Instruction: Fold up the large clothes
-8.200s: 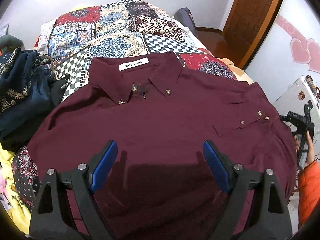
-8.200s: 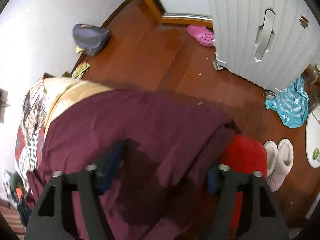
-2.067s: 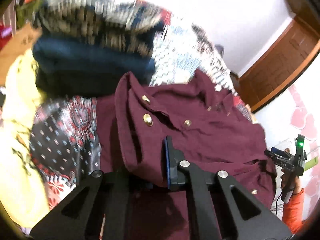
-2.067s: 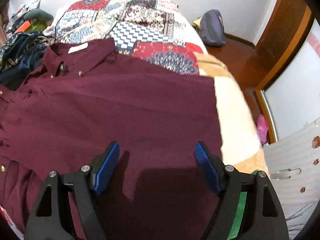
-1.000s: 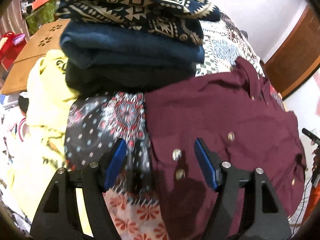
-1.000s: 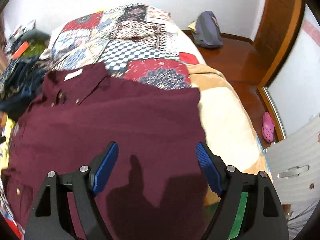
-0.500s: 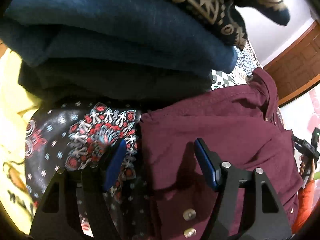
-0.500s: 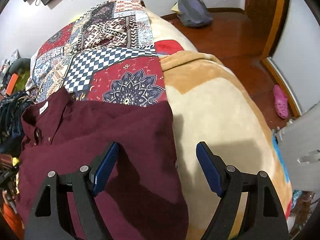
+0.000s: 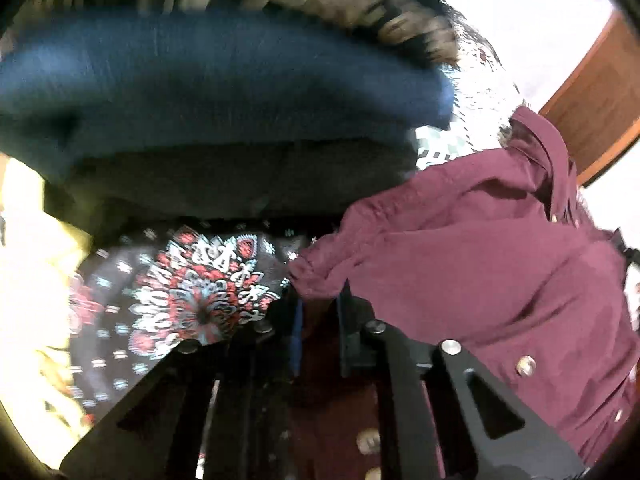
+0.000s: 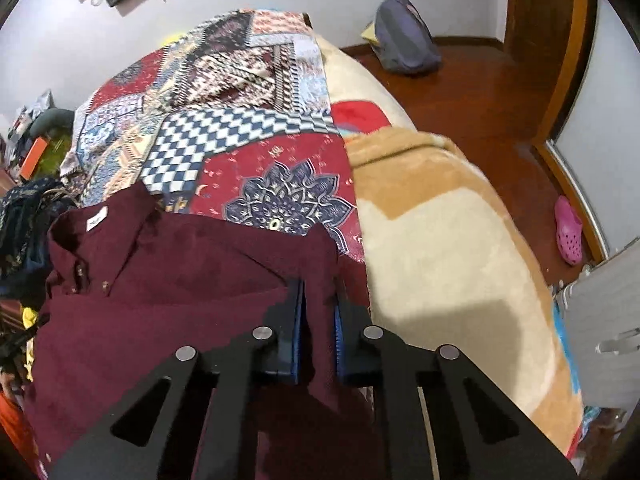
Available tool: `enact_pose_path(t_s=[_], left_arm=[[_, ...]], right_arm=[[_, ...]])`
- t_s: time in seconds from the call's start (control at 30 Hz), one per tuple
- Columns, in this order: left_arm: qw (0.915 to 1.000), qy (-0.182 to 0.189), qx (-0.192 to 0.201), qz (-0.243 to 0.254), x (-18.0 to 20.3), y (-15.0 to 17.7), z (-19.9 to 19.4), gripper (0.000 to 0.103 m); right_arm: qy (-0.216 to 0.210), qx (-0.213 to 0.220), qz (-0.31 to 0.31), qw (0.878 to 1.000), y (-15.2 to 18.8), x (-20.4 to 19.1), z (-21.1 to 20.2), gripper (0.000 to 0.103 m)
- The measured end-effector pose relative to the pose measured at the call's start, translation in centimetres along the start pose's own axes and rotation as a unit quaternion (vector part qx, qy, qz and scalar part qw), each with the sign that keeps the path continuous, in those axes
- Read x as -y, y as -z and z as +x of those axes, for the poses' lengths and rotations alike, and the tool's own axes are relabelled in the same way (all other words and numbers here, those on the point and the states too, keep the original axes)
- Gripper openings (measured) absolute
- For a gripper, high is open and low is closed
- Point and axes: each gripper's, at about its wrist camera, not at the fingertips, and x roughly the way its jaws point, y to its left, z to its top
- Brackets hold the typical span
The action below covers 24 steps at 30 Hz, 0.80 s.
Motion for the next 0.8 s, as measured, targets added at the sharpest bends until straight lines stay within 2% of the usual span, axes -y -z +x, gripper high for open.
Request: enact_pose_path(t_s=[0.07,0.17,0.33,0.47,0.6,0.8], left_arm=[[0.9972,-0.047,0.034,0.047,1.9,-0.2,-2.1,0.009],[0.9888,-0.085,0.079,0.094,4.8,-1.0,-5.1,0.007],[0.9829,-0.067,0.134,0.107,7.6,-4.1,-9.0,0.006],[0.9819,-0.033,0.153,0.107,8.5,-7.7,-10.2,0.006],[0.9828,-0.025,0.151,0.104,11.4,-11.1,-8.6,0.006],[0.9879,-0.024,0.124,0.091,11.8,-15.5,-5.2,0.006]], right_arm=[[0.019,0.016,-0.031,0.999,-0.1,-1.0,-1.3,0.009],[0.032,0.038,-0.052,0.997,-0.6,-1.9,-2.6,0.007],[0.031,0.092,-0.054,0.994,-2.1,-1.9,-6.0,0.004],[0.037,0.098,-0.059,0.993,-4.0,-1.6,-6.4,0.004],[0.048,0.091,-0.055,0.993,-5.8,-1.1,-4.7,0.004],[0.074,0.089,-0.039,0.992,-8.5,0.1,-2.7,0.004]])
